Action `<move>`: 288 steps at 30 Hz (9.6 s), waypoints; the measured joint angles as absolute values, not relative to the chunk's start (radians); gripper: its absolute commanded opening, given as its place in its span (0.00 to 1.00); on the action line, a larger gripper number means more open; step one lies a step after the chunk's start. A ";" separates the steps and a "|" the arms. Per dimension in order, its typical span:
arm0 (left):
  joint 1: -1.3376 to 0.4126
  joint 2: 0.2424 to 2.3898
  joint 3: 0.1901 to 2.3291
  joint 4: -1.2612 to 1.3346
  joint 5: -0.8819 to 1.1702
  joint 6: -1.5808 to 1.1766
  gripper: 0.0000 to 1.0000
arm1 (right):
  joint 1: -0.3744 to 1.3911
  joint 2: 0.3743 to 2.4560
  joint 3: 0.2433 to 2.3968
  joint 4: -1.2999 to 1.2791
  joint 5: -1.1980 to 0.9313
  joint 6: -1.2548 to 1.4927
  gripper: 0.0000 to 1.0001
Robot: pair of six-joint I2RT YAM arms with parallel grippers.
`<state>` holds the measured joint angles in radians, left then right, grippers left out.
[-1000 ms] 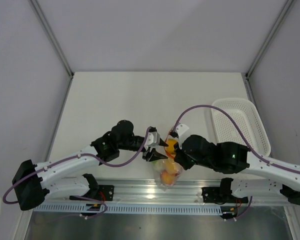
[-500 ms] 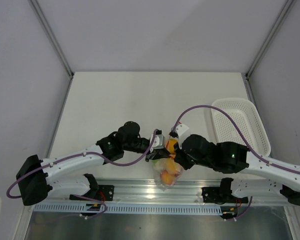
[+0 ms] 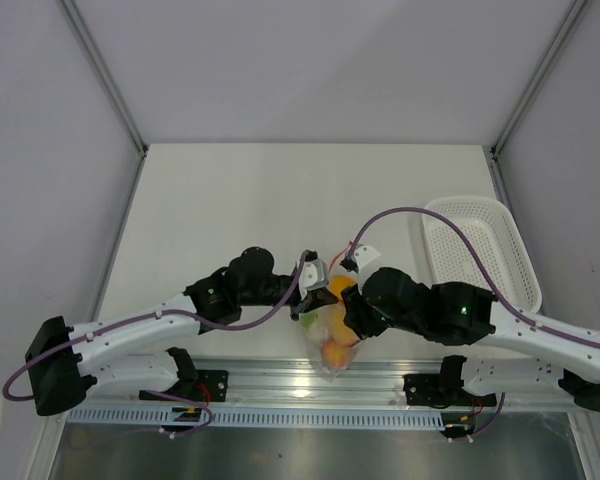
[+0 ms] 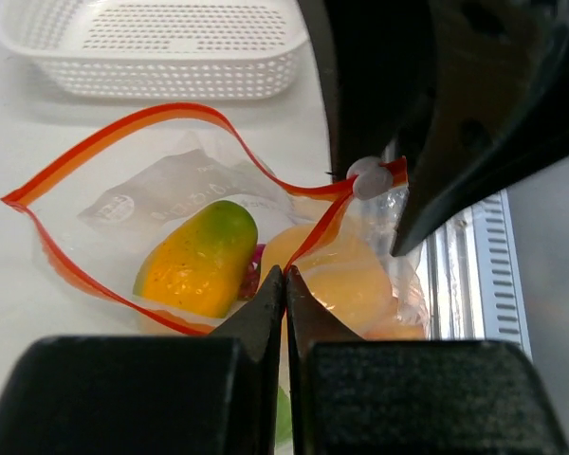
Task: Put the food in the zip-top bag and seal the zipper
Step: Zip the zipper food storage bag at the center of the board.
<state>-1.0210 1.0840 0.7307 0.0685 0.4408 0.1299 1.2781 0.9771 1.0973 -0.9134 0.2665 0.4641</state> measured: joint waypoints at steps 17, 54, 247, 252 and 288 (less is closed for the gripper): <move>-1.036 0.966 0.729 0.003 0.323 0.025 0.00 | 1.287 0.892 0.968 -0.775 0.293 0.531 0.57; -1.049 0.819 0.712 -0.054 0.236 -0.006 0.61 | 0.790 0.894 0.839 -0.440 -0.002 0.220 0.00; -0.929 0.953 0.657 0.145 0.627 -0.166 0.01 | 1.116 0.831 0.862 -0.466 -0.075 0.260 0.00; -0.929 0.938 0.750 0.000 0.582 -0.165 0.01 | 1.116 0.791 0.845 -0.405 -0.047 0.275 0.00; -0.945 0.923 0.864 -0.258 0.562 -0.163 0.01 | 1.031 0.996 1.029 -0.523 -0.332 0.104 0.00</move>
<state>-0.9447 0.9230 0.8642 -0.2581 0.5625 -0.1635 1.0306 0.9962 1.0286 -0.5228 -0.3321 0.1043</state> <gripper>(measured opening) 0.103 0.002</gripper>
